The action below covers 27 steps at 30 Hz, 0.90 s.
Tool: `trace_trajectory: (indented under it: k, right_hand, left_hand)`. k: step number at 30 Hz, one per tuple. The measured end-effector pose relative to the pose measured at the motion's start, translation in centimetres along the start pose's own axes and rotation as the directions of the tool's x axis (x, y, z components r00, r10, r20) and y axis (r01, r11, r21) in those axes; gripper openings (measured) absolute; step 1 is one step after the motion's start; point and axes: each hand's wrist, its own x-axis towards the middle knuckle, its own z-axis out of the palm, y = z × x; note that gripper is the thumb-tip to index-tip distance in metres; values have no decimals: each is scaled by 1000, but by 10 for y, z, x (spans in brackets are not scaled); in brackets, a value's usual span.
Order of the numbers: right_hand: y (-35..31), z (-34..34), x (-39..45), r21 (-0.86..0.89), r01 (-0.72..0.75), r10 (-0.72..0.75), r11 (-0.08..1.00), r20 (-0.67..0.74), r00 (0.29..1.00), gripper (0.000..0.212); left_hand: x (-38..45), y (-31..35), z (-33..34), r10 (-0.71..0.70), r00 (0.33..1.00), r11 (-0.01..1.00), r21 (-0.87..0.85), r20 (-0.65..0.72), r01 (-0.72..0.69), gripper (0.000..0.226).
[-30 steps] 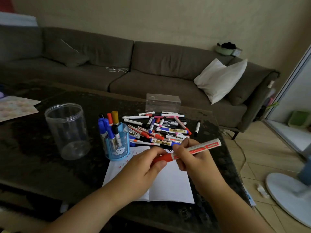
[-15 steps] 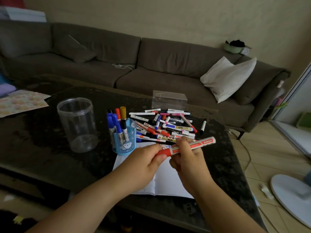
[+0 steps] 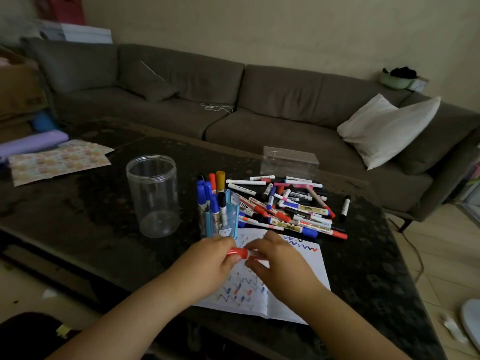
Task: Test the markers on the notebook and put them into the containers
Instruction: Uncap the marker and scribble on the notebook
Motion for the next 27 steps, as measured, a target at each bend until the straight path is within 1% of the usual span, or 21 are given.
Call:
trace_trajectory:
  k: [3, 4, 6, 8, 10, 12, 16, 21, 23, 25, 27]
  right_hand:
    - [1, 2, 16, -56, 51, -48, 997, 58, 997, 28]
    - [3, -2, 22, -36, 45, -43, 998, 35, 998, 26]
    - [7, -15, 32, 66, -3, 8, 998, -85, 996, 17]
    - [5, -31, 42, 216, -48, 95, 975, -213, 972, 7]
    - [0, -42, 54, 330, -61, 152, 942, -259, 954, 3]
    - [-7, -45, 65, 330, -61, 147, 942, -242, 959, 3]
    - [-11, -31, 88, 291, -70, 112, 954, -128, 985, 3]
    - [-9, -9, 107, 203, -160, 148, 966, 76, 986, 24]
    - [-3, -5, 105, 207, -157, 141, 966, 91, 986, 28]
    - [8, -2, 99, 221, -159, 146, 962, 73, 987, 35]
    - [26, 0, 90, 217, -211, 204, 953, 56, 977, 38]
  left_hand:
    - [-1, -7, -5, -7, 999, 998, -62, -42, 5, 19]
    - [-1, -11, -8, -9, 998, 997, -72, -62, 5, 25]
    - [-1, -23, -14, -15, 994, 998, -60, -111, 9, 34]
    - [1, -34, -16, -29, 987, 999, -40, -159, 23, 36]
    - [4, -40, -17, -63, 981, 997, -48, -181, 55, 37]
    - [6, -41, -14, -83, 982, 995, -64, -171, 73, 37]
    - [8, -40, -4, -72, 988, 995, -77, -140, 61, 39]
    - [12, -35, 6, -79, 989, 993, -94, -125, 67, 39]
    - [16, -33, 11, -73, 990, 994, -95, -122, 62, 38]
    - [20, -32, 16, -45, 992, 995, -90, -120, 34, 33]
    - [25, -31, 23, -10, 993, 996, -94, -116, -1, 28]
